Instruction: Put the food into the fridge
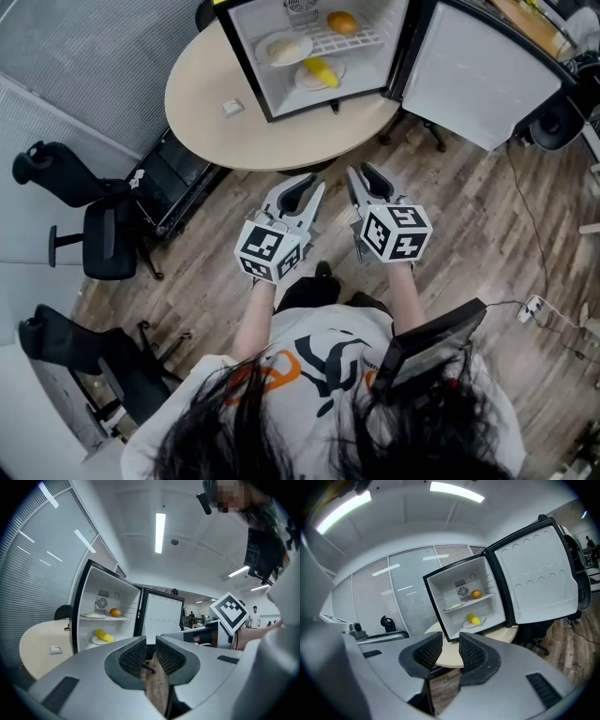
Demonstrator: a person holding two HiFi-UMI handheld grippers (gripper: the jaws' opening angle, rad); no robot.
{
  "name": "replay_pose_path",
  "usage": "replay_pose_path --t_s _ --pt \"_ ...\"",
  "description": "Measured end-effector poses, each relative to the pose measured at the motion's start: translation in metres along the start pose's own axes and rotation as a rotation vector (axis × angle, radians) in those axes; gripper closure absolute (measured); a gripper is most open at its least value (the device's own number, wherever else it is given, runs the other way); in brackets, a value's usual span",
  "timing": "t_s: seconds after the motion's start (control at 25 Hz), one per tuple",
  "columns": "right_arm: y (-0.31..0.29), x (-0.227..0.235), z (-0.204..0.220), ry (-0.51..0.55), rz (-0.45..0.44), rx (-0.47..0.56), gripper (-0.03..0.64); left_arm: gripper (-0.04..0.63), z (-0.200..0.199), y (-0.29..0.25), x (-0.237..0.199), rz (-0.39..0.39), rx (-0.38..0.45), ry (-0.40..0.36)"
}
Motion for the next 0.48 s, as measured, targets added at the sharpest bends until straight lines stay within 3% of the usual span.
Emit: replay_pose_path --t_s 0.48 --pt "0.095 0.024 0.012 -0.027 0.001 -0.005 0.525 0.541 0.016 0.013 0.087 -0.008 -0.040 -0.018"
Point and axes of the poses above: the fingertips, and each gripper's own axes: y backward along the fingers, x to its right, z out of its underside, the point moved 2 cm from there along y, backward along the fingers, and after that the axes turned 8 degrees about x, right-handed, at the moved point
